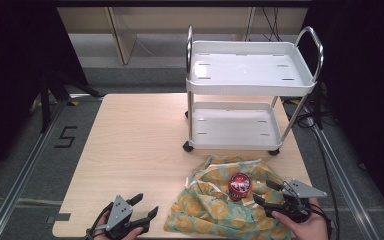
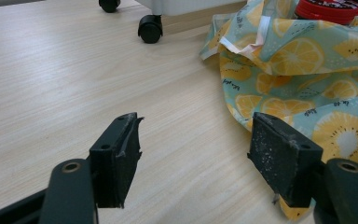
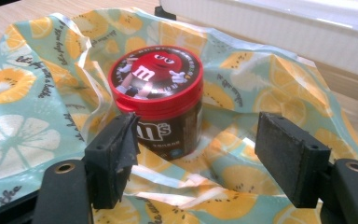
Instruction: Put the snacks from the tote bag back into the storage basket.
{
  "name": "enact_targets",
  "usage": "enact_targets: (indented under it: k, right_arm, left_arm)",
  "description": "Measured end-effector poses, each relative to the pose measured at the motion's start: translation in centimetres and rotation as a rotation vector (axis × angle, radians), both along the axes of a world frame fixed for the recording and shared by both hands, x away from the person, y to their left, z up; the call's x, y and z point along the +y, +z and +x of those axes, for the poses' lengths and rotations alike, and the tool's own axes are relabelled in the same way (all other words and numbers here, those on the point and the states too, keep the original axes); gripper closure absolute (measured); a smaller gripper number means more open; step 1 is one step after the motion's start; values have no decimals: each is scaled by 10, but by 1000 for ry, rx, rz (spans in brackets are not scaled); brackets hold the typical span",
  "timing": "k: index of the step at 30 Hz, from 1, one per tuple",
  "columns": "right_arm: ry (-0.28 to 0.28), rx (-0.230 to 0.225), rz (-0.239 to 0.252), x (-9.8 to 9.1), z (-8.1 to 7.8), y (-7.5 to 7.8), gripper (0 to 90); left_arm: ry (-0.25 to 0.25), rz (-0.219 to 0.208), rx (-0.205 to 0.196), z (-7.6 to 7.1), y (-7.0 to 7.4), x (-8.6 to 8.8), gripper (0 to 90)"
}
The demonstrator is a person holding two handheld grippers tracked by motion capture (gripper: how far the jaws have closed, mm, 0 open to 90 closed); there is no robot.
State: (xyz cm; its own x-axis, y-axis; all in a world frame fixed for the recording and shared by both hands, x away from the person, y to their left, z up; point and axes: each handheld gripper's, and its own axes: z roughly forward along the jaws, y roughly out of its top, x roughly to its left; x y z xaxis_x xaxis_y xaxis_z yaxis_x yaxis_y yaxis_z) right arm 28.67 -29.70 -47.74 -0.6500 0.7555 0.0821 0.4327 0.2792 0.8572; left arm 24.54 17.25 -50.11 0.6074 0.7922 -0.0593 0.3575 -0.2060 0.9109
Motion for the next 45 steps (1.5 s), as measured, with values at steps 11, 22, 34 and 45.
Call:
enact_targets:
  k: [11, 22, 34, 45]
  right_arm:
    - [53, -34, 6, 3, 1, 4, 302]
    - [90, -10, -19, 15, 5, 1, 275]
    - [92, 2, -32, 24, 21, -4, 248]
    - [127, 3, -78, 33, 31, -9, 222]
  left_arm:
    - [-6, 12, -1, 0, 0, 1, 329]
    - [6, -31, 12, -1, -1, -2, 327]
    - [4, -17, 16, -1, -1, -1, 326]
    - [-13, -3, 4, 0, 0, 0, 325]
